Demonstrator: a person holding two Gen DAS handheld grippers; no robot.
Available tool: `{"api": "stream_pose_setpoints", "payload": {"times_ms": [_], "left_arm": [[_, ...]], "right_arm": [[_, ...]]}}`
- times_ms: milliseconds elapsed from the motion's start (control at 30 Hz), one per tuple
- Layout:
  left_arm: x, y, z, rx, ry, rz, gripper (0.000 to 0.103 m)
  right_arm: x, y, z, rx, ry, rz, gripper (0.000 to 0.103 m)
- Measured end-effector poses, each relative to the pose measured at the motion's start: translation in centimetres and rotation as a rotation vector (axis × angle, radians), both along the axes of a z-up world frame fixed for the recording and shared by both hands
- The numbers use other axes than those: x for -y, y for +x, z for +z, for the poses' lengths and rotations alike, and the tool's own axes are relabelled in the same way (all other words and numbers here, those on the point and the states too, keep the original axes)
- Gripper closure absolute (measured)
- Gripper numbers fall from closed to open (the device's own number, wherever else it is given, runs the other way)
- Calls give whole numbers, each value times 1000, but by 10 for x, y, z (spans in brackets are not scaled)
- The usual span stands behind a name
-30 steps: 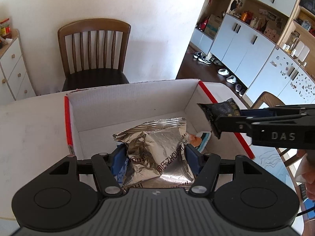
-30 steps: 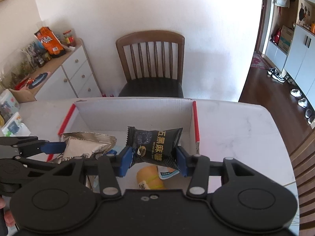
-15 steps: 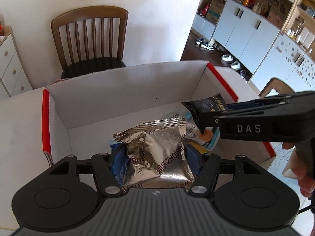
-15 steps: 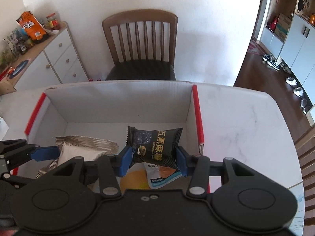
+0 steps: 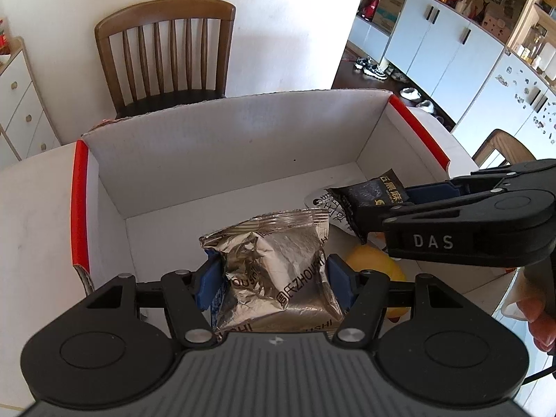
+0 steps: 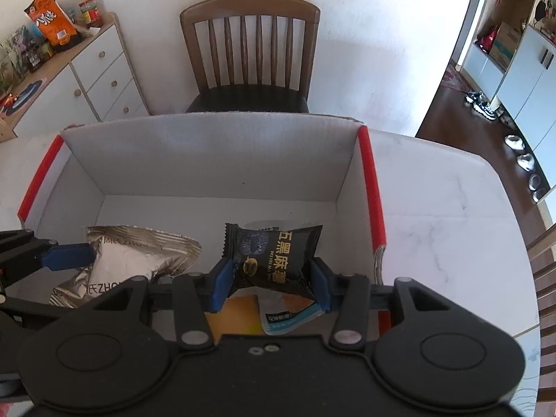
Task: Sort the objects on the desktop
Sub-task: 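Open both tools to drop the pouch and candy into the box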
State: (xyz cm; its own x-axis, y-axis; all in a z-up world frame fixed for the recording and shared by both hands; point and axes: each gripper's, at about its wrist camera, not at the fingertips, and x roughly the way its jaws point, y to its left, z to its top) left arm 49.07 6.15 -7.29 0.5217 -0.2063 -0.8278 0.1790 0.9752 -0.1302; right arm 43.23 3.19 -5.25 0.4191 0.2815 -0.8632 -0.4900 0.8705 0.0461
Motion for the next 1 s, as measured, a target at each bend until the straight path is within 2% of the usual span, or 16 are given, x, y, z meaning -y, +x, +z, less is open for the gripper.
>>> {"api": "stream_pose_setpoints", "payload": {"times_ms": [333, 500, 667, 1000], "left_arm": [[2, -3, -1, 8, 19, 27, 37], [0, -5, 1, 3, 18, 35, 35], [-1, -9, 7, 10, 3, 42, 26], [1, -26, 25, 38, -1, 28, 25]], "right_arm": [[4, -2, 3, 12, 6, -11, 48], [11, -8, 17, 21, 45, 2, 45], [17, -14, 26, 40, 51, 16, 40], [35, -25, 36, 44, 73, -6, 40]]}}
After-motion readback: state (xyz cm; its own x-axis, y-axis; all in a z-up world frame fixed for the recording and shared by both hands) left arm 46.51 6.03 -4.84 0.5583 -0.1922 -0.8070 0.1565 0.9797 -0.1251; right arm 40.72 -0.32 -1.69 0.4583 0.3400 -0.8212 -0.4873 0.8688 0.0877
